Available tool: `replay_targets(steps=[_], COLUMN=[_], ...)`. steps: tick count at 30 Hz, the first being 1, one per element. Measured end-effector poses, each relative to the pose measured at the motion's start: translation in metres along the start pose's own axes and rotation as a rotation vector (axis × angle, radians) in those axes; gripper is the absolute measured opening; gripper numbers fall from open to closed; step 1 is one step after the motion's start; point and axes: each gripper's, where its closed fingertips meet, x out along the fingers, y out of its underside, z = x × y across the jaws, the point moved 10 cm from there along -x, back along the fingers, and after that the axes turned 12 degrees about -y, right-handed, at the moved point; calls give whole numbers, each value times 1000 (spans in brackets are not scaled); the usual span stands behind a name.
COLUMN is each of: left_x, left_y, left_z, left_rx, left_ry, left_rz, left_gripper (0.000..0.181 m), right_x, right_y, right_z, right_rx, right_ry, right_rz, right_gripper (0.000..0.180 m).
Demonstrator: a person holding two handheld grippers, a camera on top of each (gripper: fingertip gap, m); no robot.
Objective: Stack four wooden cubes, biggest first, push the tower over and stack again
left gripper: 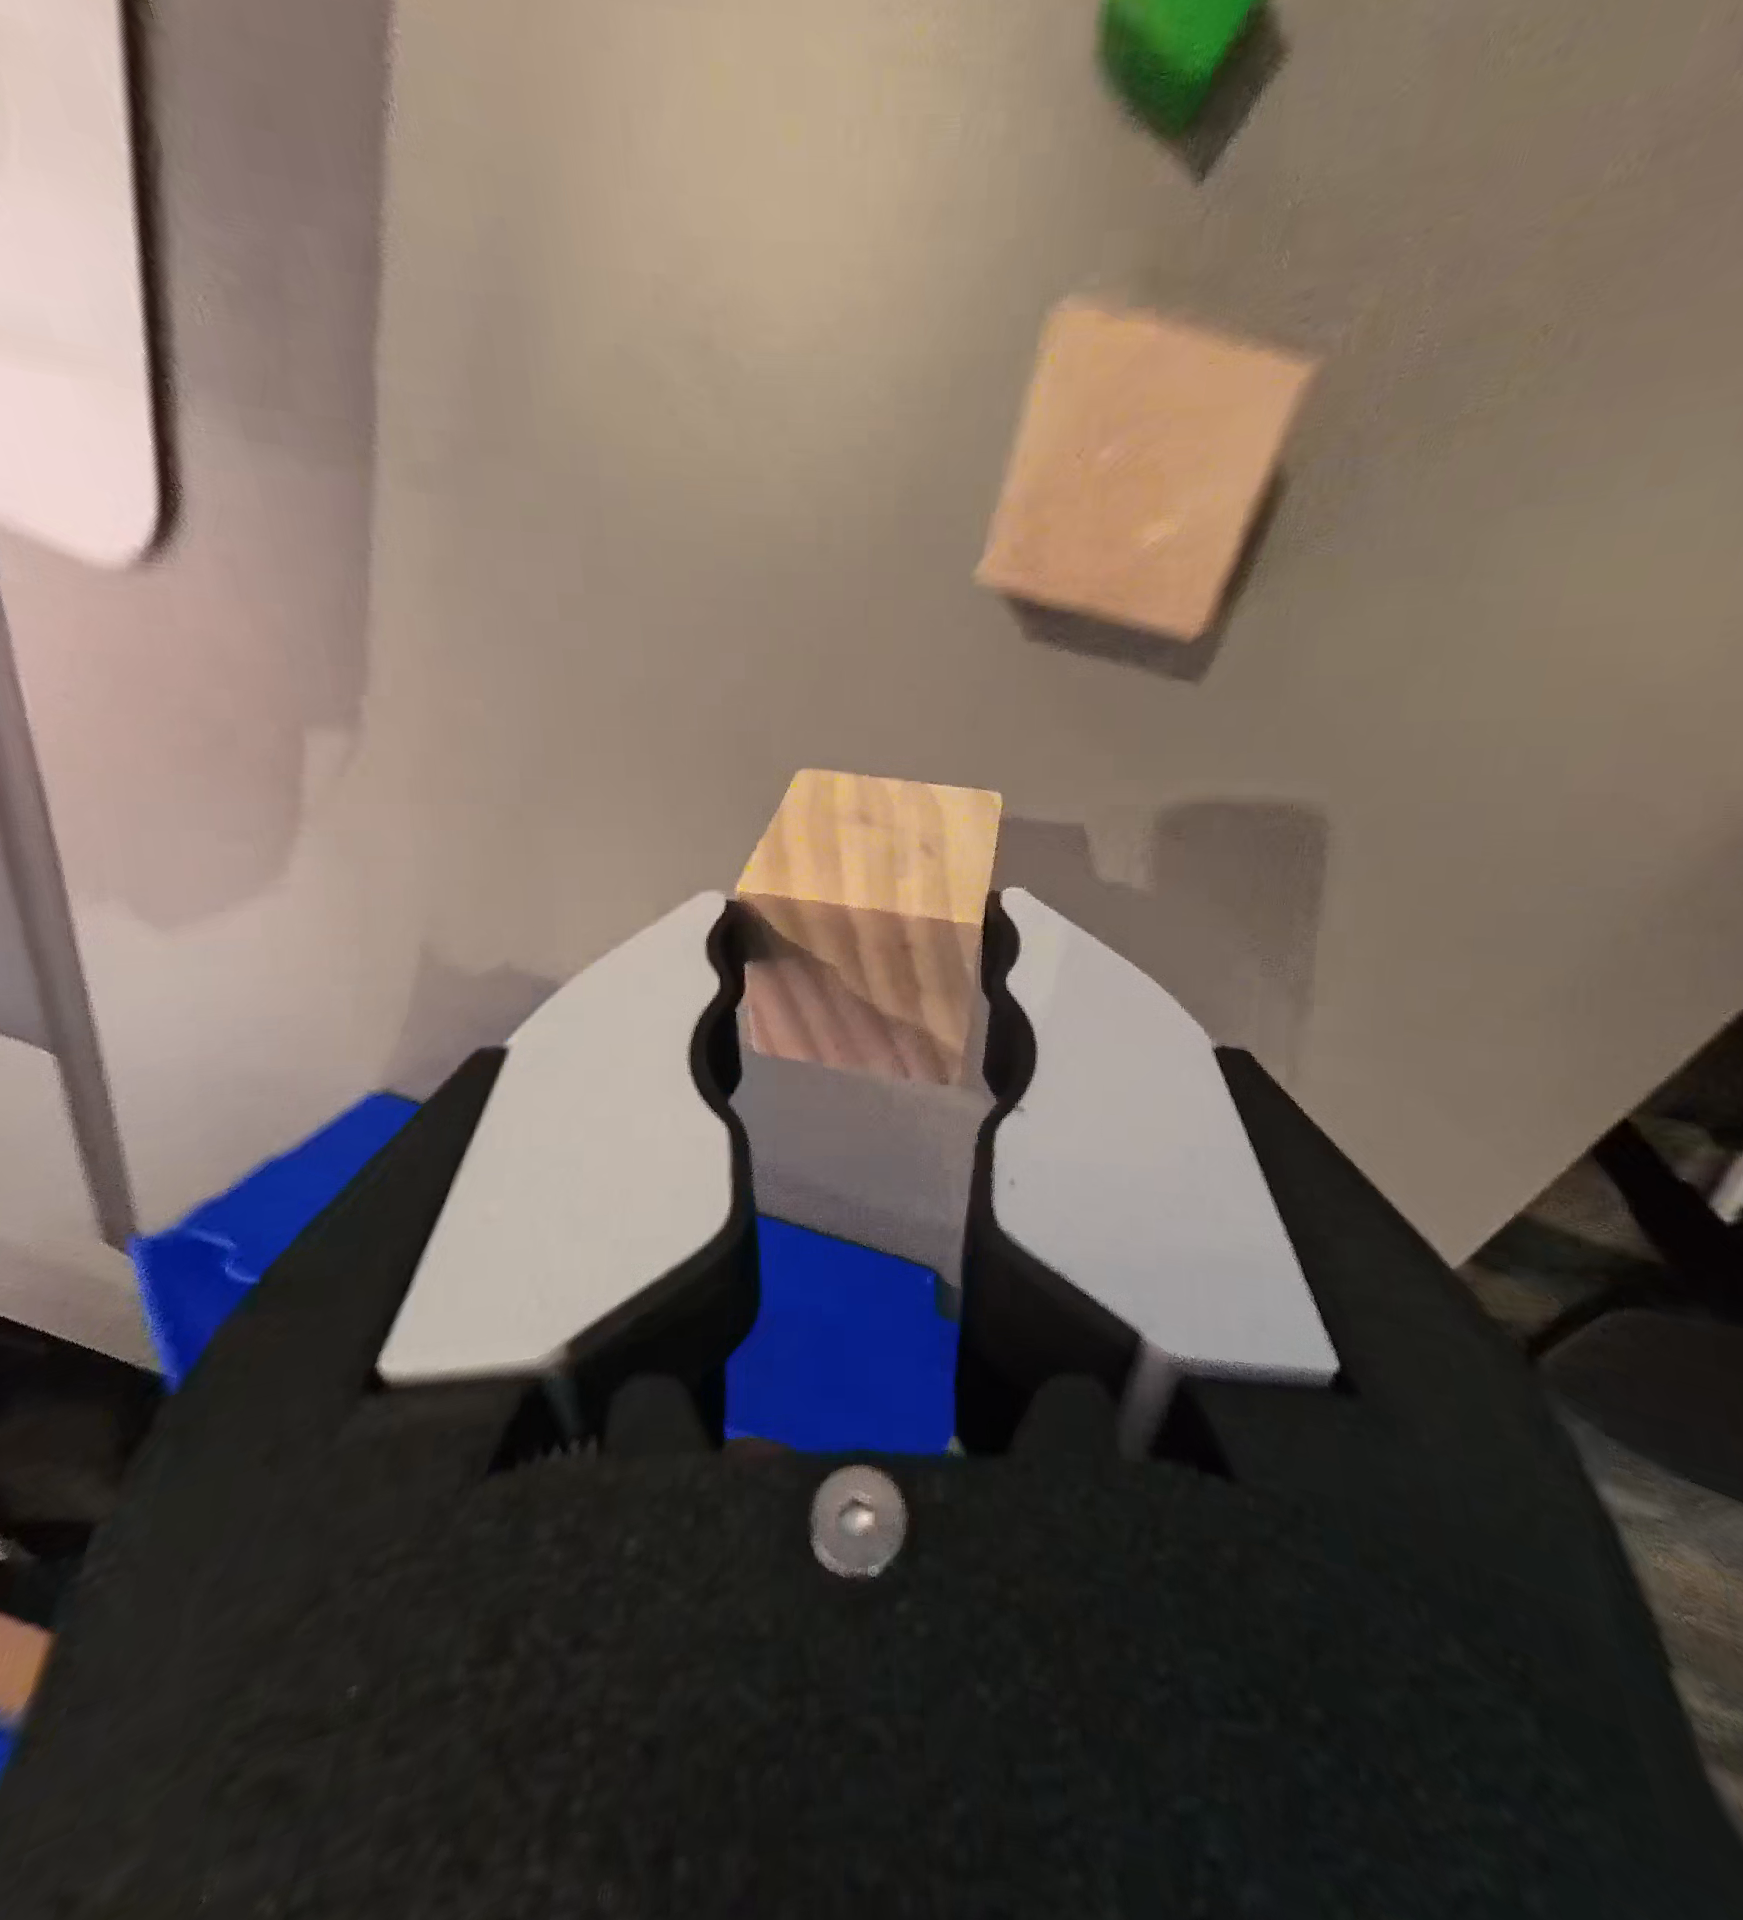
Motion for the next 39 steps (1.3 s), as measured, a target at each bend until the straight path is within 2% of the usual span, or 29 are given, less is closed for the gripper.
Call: replay_targets(steps=[4,9,18,22,25,27,30,32,36,39], left_x=[-4,14,36,39,36,26,-3,-22,-34,-22], left_y=[-40,-66,-80,-85,-81,-74,-59,-43,11,58], left_z=[-32,-45,-50,-53,-52,-51,-53,-57,-86,-121], left_rx=[132,176,222,232,245,227,145,17,-408,-779], left_ry=[-7,14,63,5,-25,-29,-82,-204,-409,-473], left_rz=[-4,31,84,103,132,102,-72,-254,-668,-808], left_gripper=[44,43,43,44,60,64,65,64,69,63], right_x=[-3,-8,-12,-10,-11,-13,-19,-22,-18,8], right_y=[-1,-2,-1,0,-1,-2,-9,-16,-34,-52], right_z=[1,1,-2,-1,-2,-3,-8,-12,-23,-39], right_rx=[-5,-7,-1,-7,-5,-6,26,46,41,-39], right_ry=[4,11,19,17,16,24,10,-15,-114,-208], right_rz=[0,-2,-3,8,13,29,54,73,157,317], right_gripper=[20,20,20,20,20,21,22,23,26,30])
